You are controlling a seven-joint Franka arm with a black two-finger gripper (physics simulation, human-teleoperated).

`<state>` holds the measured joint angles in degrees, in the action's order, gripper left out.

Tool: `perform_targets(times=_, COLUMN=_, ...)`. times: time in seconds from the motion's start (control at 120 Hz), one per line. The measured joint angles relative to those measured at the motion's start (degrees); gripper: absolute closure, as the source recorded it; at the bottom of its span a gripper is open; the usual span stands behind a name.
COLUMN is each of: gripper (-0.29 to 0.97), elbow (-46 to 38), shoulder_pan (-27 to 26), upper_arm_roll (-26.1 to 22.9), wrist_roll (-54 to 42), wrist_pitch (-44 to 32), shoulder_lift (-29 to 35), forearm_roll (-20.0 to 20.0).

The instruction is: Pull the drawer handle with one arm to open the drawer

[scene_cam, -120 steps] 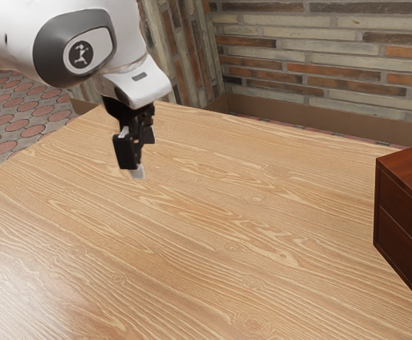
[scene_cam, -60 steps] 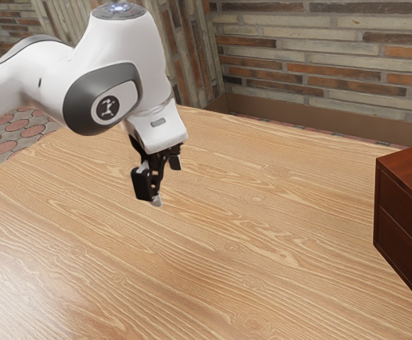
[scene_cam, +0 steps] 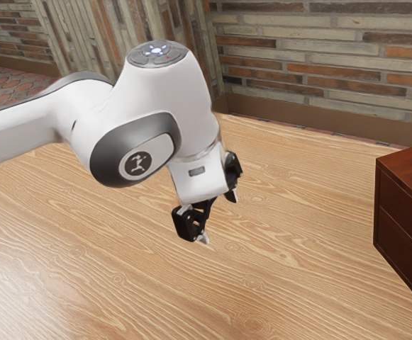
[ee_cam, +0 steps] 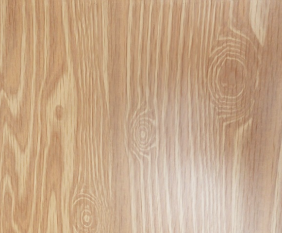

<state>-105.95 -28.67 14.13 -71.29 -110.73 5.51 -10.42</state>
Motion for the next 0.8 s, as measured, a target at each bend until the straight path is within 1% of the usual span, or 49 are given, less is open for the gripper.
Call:
perform_targets(times=0.142, gripper=0.00, elbow=-2.0, shoulder_pan=-3.7, upper_arm_roll=0.0, wrist_roll=-0.6, wrist_pitch=-4.6, shoulder_lift=0.3, forearm_roll=0.2)
perform_targets(times=0.317, gripper=0.00, elbow=-2.8, shoulder_pan=-5.9, upper_arm_roll=0.0, wrist_roll=-1.2, wrist_pitch=-8.8, shoulder_lift=0.1, forearm_roll=1.0)
perform_targets(times=0.5, gripper=0.00, elbow=-3.0, shoulder_pan=-9.6, upper_arm_roll=0.0, wrist_roll=-1.6, wrist_pitch=-13.1, shoulder_lift=-0.3, forearm_roll=1.2)
perform_targets(times=0.6, gripper=0.00, elbow=-2.6, shoulder_pan=-10.9, upper_arm_roll=0.0, wrist_roll=-1.8, wrist_pitch=-15.5, shoulder_lift=-1.6, forearm_roll=1.2)
perform_targets(times=0.8, gripper=0.00, elbow=0.6, shoulder_pan=-11.1, upper_arm_roll=-0.3, wrist_roll=-2.1, wrist_pitch=-18.7, shoulder_lift=-6.1, forearm_roll=1.1)
